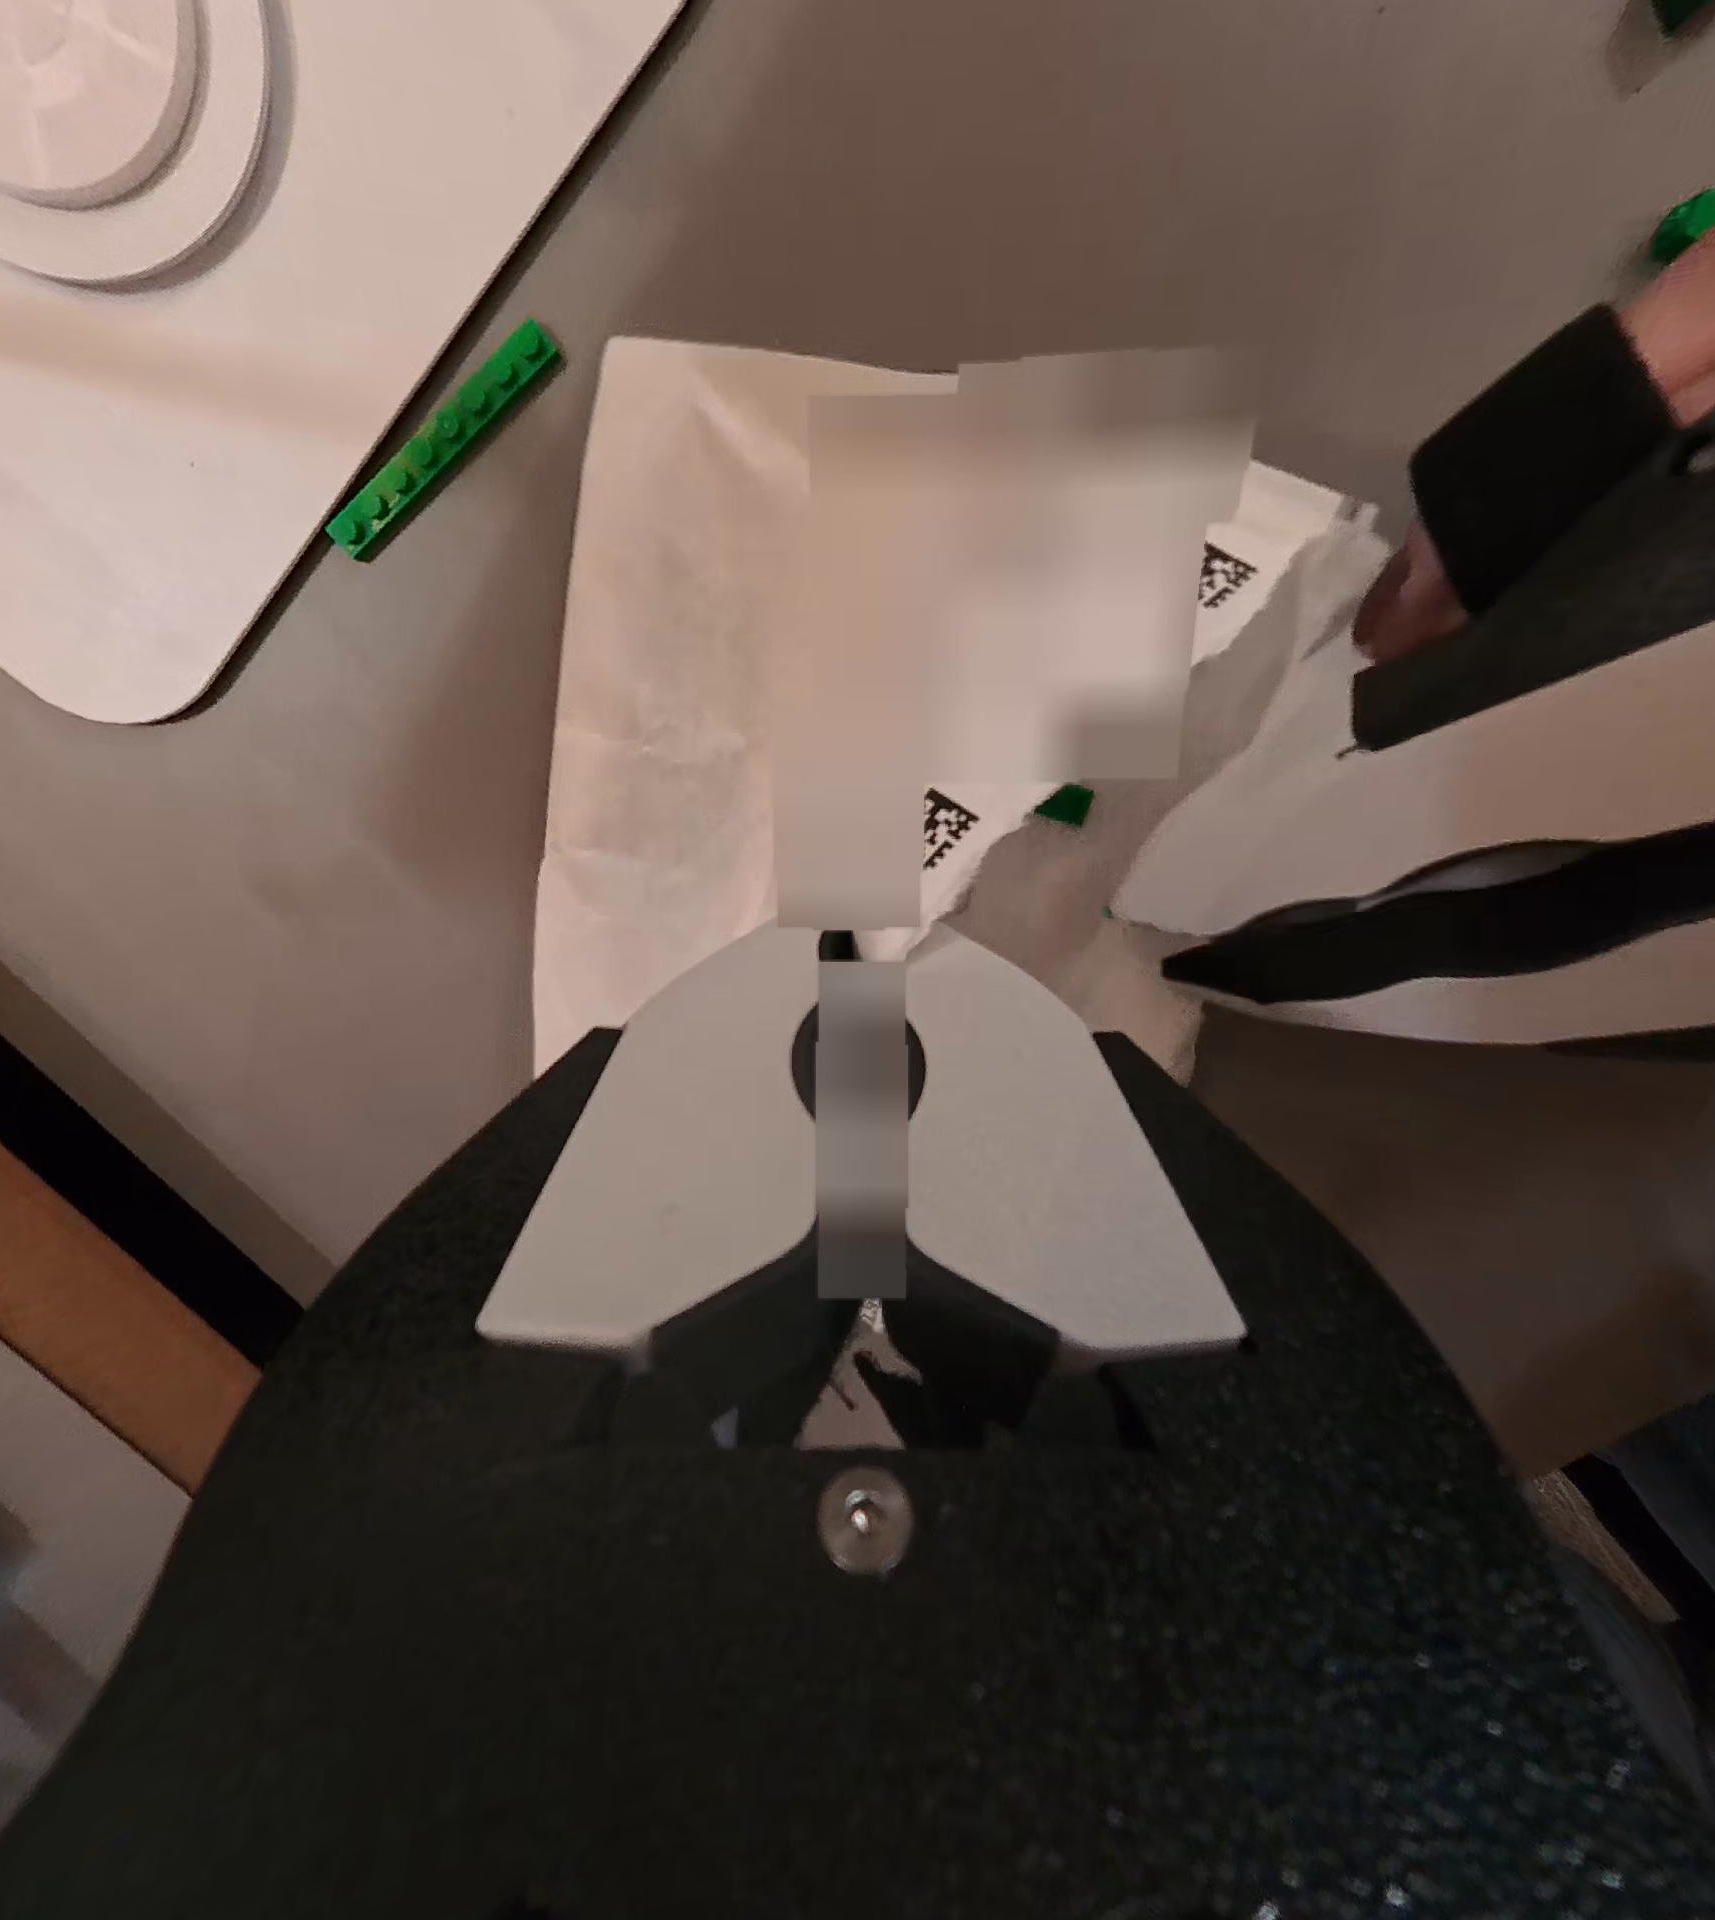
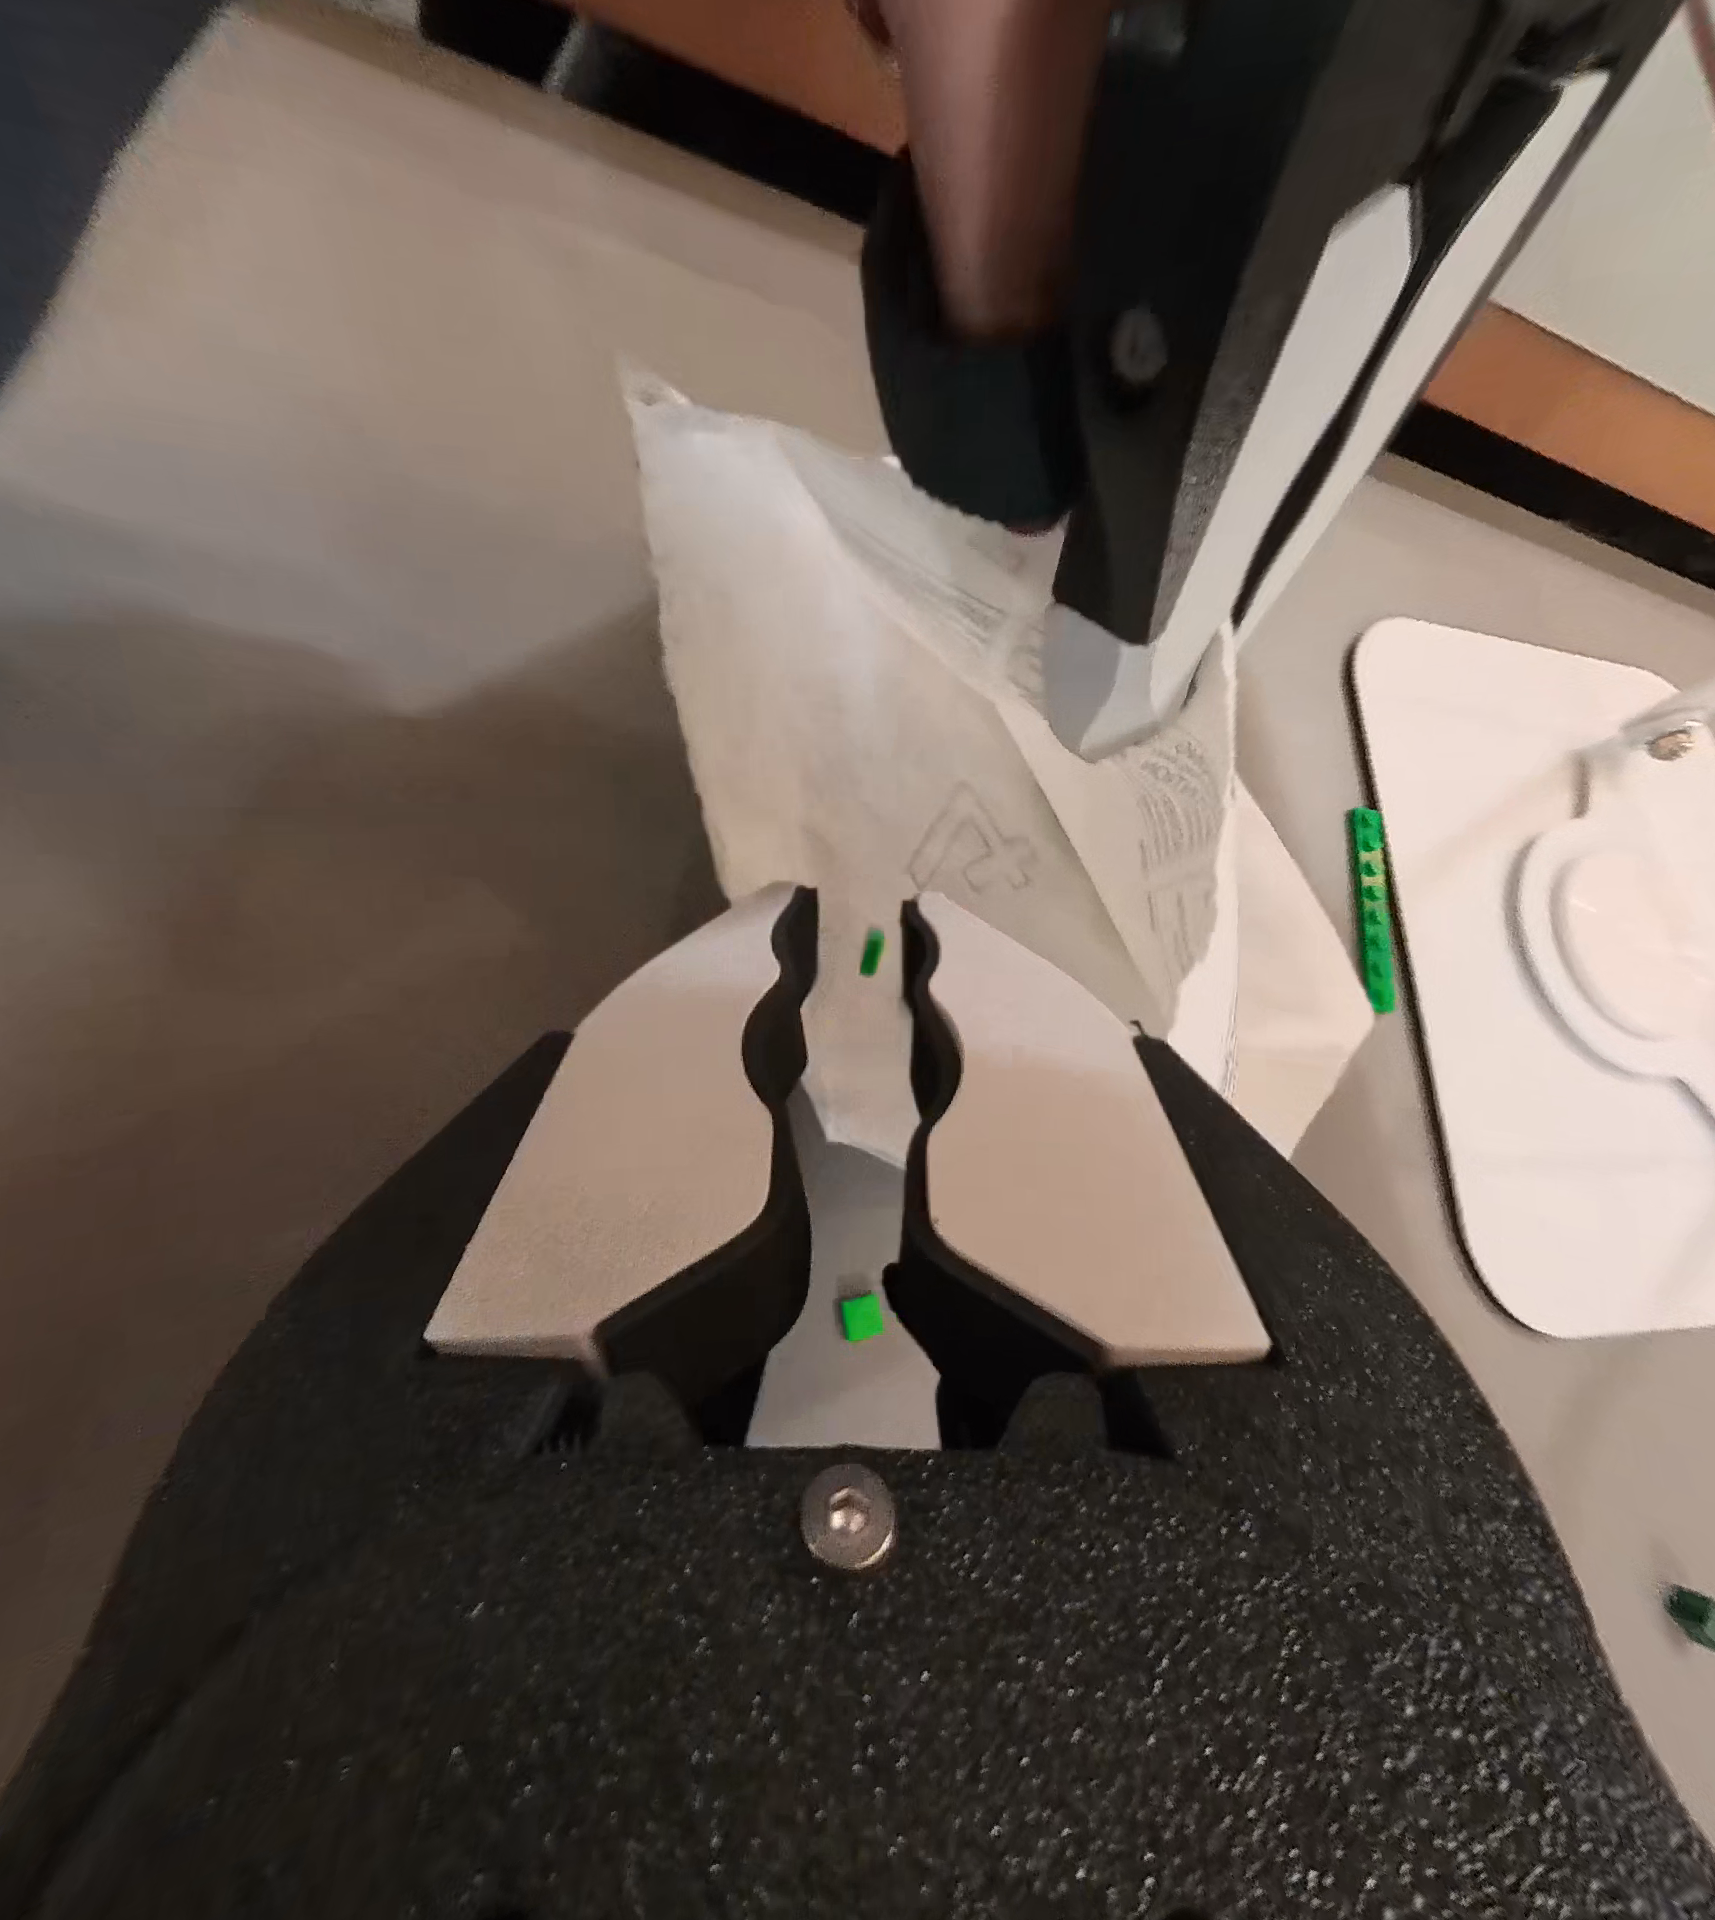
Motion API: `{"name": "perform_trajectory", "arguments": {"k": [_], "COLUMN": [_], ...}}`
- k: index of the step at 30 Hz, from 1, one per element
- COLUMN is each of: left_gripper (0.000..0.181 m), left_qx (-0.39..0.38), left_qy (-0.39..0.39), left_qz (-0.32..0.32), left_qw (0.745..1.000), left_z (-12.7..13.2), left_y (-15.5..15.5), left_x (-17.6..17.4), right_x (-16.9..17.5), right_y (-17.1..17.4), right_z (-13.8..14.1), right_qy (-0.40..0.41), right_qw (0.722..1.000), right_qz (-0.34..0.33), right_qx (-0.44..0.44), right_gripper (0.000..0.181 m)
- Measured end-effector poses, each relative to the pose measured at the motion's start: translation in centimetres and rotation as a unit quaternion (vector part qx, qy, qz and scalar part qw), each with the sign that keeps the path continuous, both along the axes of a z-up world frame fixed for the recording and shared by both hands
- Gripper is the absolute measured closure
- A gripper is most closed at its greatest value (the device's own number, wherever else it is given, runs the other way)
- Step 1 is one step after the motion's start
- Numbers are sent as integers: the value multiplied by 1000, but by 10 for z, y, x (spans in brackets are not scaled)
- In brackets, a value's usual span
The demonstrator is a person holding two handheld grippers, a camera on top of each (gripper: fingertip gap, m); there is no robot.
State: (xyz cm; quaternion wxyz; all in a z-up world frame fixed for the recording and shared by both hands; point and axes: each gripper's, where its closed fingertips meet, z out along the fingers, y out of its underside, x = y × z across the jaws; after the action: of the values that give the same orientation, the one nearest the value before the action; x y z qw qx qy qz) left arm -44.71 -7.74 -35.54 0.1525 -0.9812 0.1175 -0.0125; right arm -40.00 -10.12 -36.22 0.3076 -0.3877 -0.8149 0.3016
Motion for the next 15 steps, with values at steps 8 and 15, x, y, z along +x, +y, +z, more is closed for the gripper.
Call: {"name": "perform_trajectory", "arguments": {"k": [8, 15], "left_gripper": [181, 181], "left_qx": [-7, -1], "left_qy": [8, 3], "left_qz": [20, 48], "left_qw": [1000, 999], "left_z": [-1, 1], "left_y": [-6, -13], "left_x": [-11, -24], "right_x": [12, 38], "right_y": [10, 65], "right_z": [17, -11], "right_qy": [40, -43], "right_qw": [999, 990], "right_qz": [-17, -88], "right_qx": [-6, -97], "right_gripper": [161, 144]}}
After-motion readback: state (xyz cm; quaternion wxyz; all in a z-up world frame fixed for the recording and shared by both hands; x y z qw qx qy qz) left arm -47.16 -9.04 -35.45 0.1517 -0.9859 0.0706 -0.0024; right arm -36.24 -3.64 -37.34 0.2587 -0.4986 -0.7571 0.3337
